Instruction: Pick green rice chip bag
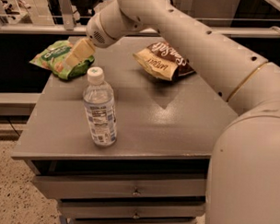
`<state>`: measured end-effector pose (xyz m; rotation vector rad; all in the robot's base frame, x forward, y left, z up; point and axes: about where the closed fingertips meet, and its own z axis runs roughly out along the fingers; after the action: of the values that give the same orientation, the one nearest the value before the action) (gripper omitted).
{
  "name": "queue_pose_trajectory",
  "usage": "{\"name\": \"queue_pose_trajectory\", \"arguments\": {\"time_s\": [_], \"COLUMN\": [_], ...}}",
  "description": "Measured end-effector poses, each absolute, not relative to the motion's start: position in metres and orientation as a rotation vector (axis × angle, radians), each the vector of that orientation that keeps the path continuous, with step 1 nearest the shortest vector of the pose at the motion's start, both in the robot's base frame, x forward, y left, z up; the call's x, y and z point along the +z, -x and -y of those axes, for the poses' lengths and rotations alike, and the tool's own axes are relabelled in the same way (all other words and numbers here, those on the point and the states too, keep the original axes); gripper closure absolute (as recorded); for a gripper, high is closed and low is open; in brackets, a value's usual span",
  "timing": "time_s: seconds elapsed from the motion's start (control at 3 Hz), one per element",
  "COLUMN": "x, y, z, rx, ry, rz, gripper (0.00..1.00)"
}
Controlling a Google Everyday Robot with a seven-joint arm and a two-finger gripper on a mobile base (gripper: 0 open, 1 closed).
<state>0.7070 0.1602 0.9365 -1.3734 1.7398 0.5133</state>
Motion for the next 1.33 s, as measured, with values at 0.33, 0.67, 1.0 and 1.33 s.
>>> {"name": "queue_pose_trajectory", "arguments": {"time_s": [0.33, 0.67, 1.0, 1.33], "x": [0.919, 0.902, 0.886, 0.874], "y": [-0.712, -0.723, -0.739, -0.754], "z": [-0.193, -0.214, -0.221, -0.219], "rx": [0.543, 0.521, 0.479, 0.450], "ry": [1.330, 1.287, 1.255, 1.232], "rz": [-1.750, -1.763, -1.788, -1.825], "gripper": [0.00, 0.00, 0.00, 0.00]}}
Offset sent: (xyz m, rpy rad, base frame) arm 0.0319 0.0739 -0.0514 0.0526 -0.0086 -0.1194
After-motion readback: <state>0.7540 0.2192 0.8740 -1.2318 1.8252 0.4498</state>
